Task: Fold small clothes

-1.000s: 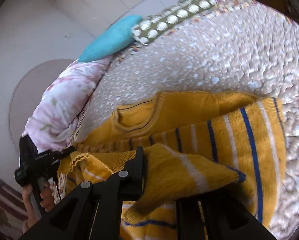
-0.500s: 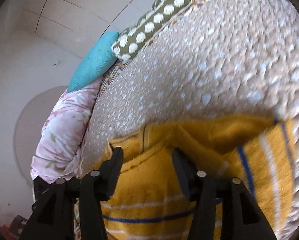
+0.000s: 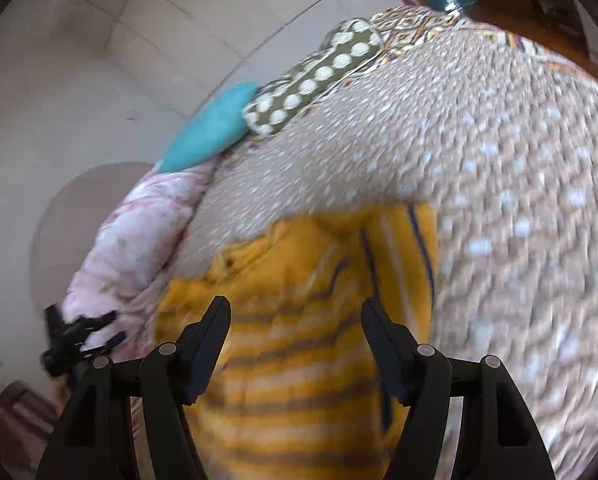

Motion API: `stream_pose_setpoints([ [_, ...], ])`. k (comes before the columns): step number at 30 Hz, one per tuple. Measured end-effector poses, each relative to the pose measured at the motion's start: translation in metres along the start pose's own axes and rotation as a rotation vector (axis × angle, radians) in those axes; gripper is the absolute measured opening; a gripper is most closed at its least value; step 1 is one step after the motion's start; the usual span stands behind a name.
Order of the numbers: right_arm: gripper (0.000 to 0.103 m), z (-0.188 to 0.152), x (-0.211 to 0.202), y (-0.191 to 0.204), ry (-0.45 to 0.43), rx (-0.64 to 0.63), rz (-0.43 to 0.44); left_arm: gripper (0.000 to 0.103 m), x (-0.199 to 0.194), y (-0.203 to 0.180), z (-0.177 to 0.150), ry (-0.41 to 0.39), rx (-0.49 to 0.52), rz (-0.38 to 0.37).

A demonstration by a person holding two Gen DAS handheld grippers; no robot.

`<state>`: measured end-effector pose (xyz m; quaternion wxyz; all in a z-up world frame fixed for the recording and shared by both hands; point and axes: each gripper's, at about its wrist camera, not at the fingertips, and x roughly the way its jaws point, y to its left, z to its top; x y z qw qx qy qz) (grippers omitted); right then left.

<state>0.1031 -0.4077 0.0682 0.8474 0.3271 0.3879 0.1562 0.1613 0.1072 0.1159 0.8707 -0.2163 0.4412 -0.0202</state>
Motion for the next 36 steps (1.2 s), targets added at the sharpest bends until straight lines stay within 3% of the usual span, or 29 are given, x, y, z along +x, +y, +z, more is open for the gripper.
stream_pose_setpoints([
  [2,0.073,-0.020,-0.012,-0.001,0.018,0.004,0.051,0.068,0.000,-0.002,-0.029,0.017,0.063,0.028],
  [5,0.066,-0.049,-0.016,0.000,0.047,-0.046,0.004,0.068,0.003,0.003,-0.077,0.045,0.129,0.063],
  [8,0.038,-0.071,-0.006,-0.005,0.128,-0.120,-0.122,0.068,0.010,0.010,-0.113,0.035,0.191,0.135],
  [10,0.003,-0.076,-0.007,-0.018,0.121,-0.108,-0.172,0.069,0.011,0.018,-0.127,0.001,0.240,0.200],
  [11,0.000,-0.075,-0.011,-0.027,0.110,-0.084,-0.181,0.075,0.011,0.022,-0.131,-0.014,0.256,0.223],
  [13,0.000,-0.072,-0.024,-0.036,0.082,-0.025,-0.201,0.083,0.006,0.036,-0.134,-0.045,0.238,0.232],
  [14,0.004,-0.071,-0.030,-0.031,0.061,-0.034,-0.240,0.085,0.004,0.042,-0.133,-0.052,0.207,0.216],
  [15,0.015,-0.070,-0.035,-0.020,0.036,-0.076,-0.307,0.087,0.003,0.048,-0.133,-0.054,0.174,0.196],
  [16,0.017,-0.070,-0.039,-0.005,0.016,-0.133,-0.333,0.088,0.004,0.054,-0.133,-0.053,0.145,0.172],
  [17,0.018,-0.071,-0.040,0.013,0.010,-0.174,-0.302,0.090,0.005,0.058,-0.133,-0.056,0.128,0.151],
  [21,0.053,-0.080,-0.021,0.089,-0.035,-0.305,-0.161,0.090,-0.005,0.064,-0.141,-0.120,0.108,0.098],
  [22,0.053,-0.084,-0.007,0.106,-0.018,-0.339,-0.140,0.090,-0.010,0.069,-0.144,-0.149,0.092,0.062],
  [25,0.053,-0.106,0.052,0.163,0.146,-0.445,-0.039,0.090,-0.025,0.092,-0.148,-0.222,-0.013,-0.051],
  [29,0.047,-0.146,0.123,0.224,0.292,-0.590,0.012,0.090,-0.044,0.117,-0.155,-0.286,-0.135,-0.149],
  [33,0.026,-0.177,0.188,0.253,0.386,-0.717,-0.050,0.090,-0.058,0.124,-0.157,-0.306,-0.152,-0.147],
  [36,0.022,-0.184,0.232,0.261,0.453,-0.720,-0.086,0.090,-0.069,0.124,-0.155,-0.337,-0.144,-0.125],
])
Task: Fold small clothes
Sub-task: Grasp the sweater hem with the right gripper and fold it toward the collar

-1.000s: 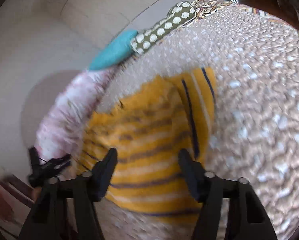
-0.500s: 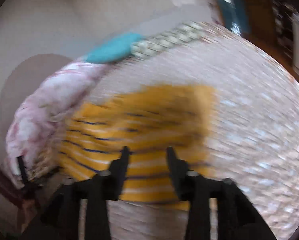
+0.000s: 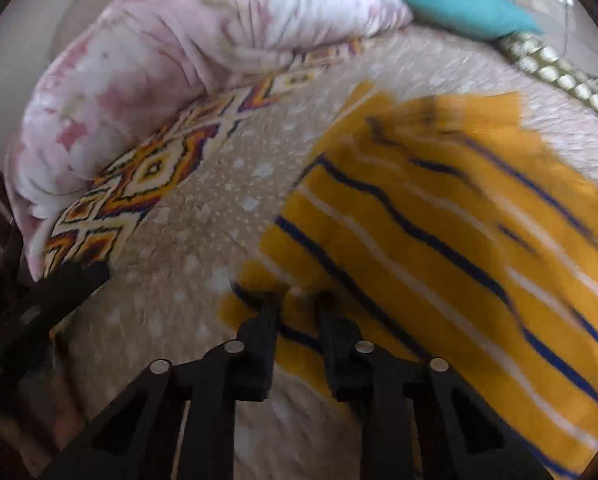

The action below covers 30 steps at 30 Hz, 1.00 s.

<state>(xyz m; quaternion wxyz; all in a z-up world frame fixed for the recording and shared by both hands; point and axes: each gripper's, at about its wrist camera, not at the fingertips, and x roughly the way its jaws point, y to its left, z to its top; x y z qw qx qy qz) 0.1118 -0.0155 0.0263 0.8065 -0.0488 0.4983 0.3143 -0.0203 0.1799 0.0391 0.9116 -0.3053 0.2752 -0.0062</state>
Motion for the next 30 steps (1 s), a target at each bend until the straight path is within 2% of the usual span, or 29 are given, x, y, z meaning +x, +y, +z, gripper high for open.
stream_pose_setpoints([
  [4,0.022,0.031,0.016,0.003,0.029,0.033,0.062,0.090,-0.006,0.005,0.005,-0.015,-0.011,0.004],
  [6,0.022,0.037,0.008,-0.001,0.045,0.006,0.104,0.090,-0.005,0.009,0.006,-0.013,-0.029,0.007],
  [9,0.024,0.039,-0.033,-0.014,-0.061,0.032,0.198,0.090,-0.003,0.014,0.007,-0.002,-0.045,0.002],
  [10,0.025,0.038,-0.045,-0.021,-0.088,0.045,0.181,0.090,-0.002,0.015,0.007,0.004,-0.047,-0.001],
  [12,0.025,0.040,-0.061,-0.040,-0.123,0.068,0.069,0.090,0.000,0.014,0.006,0.016,-0.042,-0.001],
  [16,0.025,0.057,-0.043,-0.064,-0.074,0.085,-0.148,0.090,0.004,0.009,0.002,0.031,-0.005,0.023],
  [20,0.025,0.091,-0.005,-0.067,-0.046,0.059,-0.257,0.090,0.011,0.006,-0.002,0.066,0.016,0.034],
  [26,0.025,0.138,0.059,-0.054,0.024,0.015,-0.373,0.090,0.023,0.005,-0.006,0.100,0.048,0.072],
  [30,0.028,0.151,0.073,-0.045,0.043,-0.046,-0.442,0.090,0.028,-0.002,-0.010,0.103,0.101,0.108],
])
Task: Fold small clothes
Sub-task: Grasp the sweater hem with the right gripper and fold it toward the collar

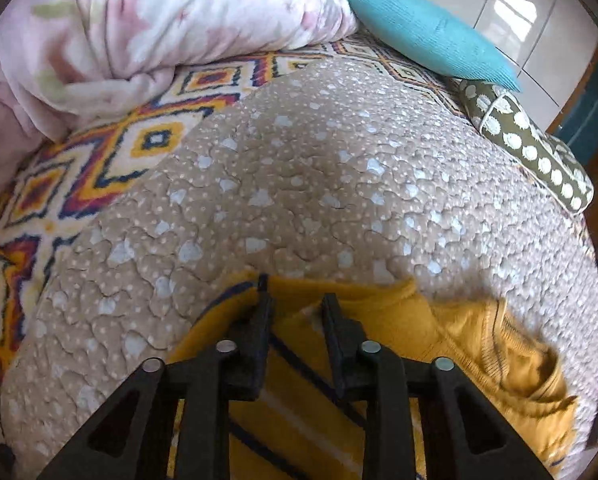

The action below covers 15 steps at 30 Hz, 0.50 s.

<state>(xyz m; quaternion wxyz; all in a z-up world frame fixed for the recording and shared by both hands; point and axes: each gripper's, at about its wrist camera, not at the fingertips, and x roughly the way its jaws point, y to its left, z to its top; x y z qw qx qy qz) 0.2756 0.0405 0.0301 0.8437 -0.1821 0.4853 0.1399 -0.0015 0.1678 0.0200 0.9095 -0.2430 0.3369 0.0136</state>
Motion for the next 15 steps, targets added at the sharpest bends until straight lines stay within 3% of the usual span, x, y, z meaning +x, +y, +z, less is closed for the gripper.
stream_pose_setpoints([
  [2,0.031,0.001,-0.014,-0.004,-0.025,0.004,0.016,0.090,0.001,-0.002,-0.001,0.001,0.013,0.017],
  [4,0.045,-0.004,-0.034,-0.015,-0.053,0.023,0.040,0.090,0.003,-0.004,-0.002,0.000,0.025,0.034],
  [7,0.051,-0.025,-0.070,-0.043,-0.087,0.063,0.085,0.090,0.005,-0.009,-0.004,-0.002,0.061,0.069],
  [11,0.053,-0.084,-0.119,-0.106,-0.090,0.142,0.095,0.090,0.008,-0.012,-0.007,-0.005,0.086,0.097],
  [15,0.063,-0.172,-0.166,-0.202,-0.101,0.342,0.060,0.092,0.008,-0.016,-0.011,-0.008,0.104,0.114],
])
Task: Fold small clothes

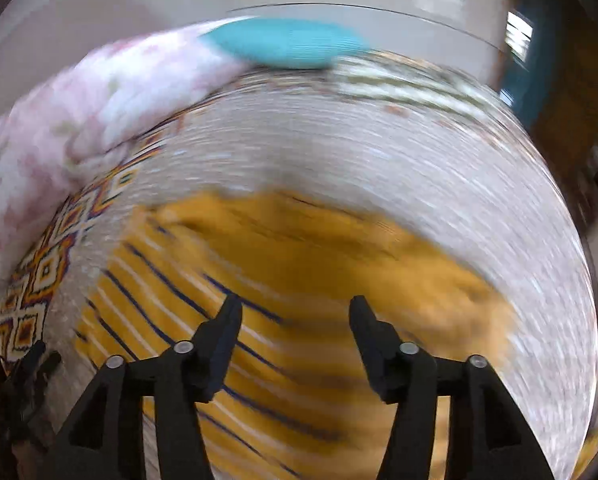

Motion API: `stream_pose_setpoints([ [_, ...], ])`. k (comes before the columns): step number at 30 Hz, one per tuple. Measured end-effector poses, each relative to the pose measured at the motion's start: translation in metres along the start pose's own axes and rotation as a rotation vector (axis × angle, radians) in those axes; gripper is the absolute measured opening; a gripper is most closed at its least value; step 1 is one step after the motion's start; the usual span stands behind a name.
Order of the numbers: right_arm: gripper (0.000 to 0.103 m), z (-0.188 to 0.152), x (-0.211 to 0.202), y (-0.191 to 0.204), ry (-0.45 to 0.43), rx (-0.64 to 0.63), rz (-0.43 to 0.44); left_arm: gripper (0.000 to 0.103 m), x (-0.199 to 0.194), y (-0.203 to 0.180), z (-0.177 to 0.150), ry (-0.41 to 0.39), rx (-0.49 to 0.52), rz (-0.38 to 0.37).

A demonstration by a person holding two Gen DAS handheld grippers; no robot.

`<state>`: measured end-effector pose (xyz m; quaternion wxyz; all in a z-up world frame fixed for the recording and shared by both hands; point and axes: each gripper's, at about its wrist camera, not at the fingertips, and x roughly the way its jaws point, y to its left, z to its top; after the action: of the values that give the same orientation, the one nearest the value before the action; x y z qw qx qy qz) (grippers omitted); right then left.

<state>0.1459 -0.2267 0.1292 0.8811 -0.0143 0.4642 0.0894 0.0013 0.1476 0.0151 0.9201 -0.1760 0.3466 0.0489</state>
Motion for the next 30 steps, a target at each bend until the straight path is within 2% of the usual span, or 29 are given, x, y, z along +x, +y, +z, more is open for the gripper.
stream_pose_setpoints([
  [1,0.065,-0.020,-0.015,-0.036,-0.001,0.064,-0.022,0.092,0.000,-0.001,-0.001,0.000,0.005,0.006],
  [4,0.068,-0.066,-0.037,-0.100,0.016,0.156,-0.053,0.092,0.000,-0.004,-0.003,-0.004,0.014,0.027],
  [7,0.068,-0.109,-0.045,-0.139,0.031,0.238,-0.014,0.092,0.001,-0.009,-0.004,-0.005,0.031,0.056],
  [9,0.068,-0.130,-0.039,-0.152,0.028,0.296,0.046,0.092,0.002,-0.012,-0.004,-0.003,0.045,0.075],
  [13,0.070,-0.151,-0.008,-0.155,0.028,0.394,0.199,0.092,0.006,-0.018,-0.004,0.009,0.082,0.115],
  [15,0.077,-0.152,-0.004,-0.149,-0.048,0.406,0.211,0.092,0.008,-0.020,-0.005,0.017,0.095,0.130],
  [17,0.076,-0.150,-0.001,-0.145,-0.086,0.421,0.266,0.092,0.010,-0.022,-0.004,0.025,0.103,0.142],
  [18,0.070,-0.149,0.001,-0.144,-0.098,0.429,0.295,0.092,0.010,-0.022,-0.004,0.029,0.109,0.149],
  [19,0.054,-0.148,0.002,-0.142,-0.105,0.437,0.323,0.092,0.011,-0.024,-0.004,0.034,0.117,0.161],
  [20,0.046,-0.148,0.004,-0.141,-0.102,0.437,0.328,0.092,0.011,-0.025,-0.004,0.036,0.121,0.168],
  [22,0.010,-0.148,0.003,-0.146,-0.112,0.441,0.332,0.092,0.012,-0.027,-0.005,0.042,0.136,0.188],
  [24,0.008,-0.152,-0.008,-0.160,-0.152,0.482,0.344,0.092,0.013,-0.029,-0.005,0.050,0.151,0.204],
  [27,0.006,-0.164,-0.032,-0.187,-0.237,0.545,0.298,0.092,0.014,-0.030,-0.005,0.054,0.159,0.212],
  [30,0.007,-0.172,-0.026,-0.194,-0.205,0.557,0.311,0.092,0.014,-0.030,-0.005,0.055,0.160,0.212],
])
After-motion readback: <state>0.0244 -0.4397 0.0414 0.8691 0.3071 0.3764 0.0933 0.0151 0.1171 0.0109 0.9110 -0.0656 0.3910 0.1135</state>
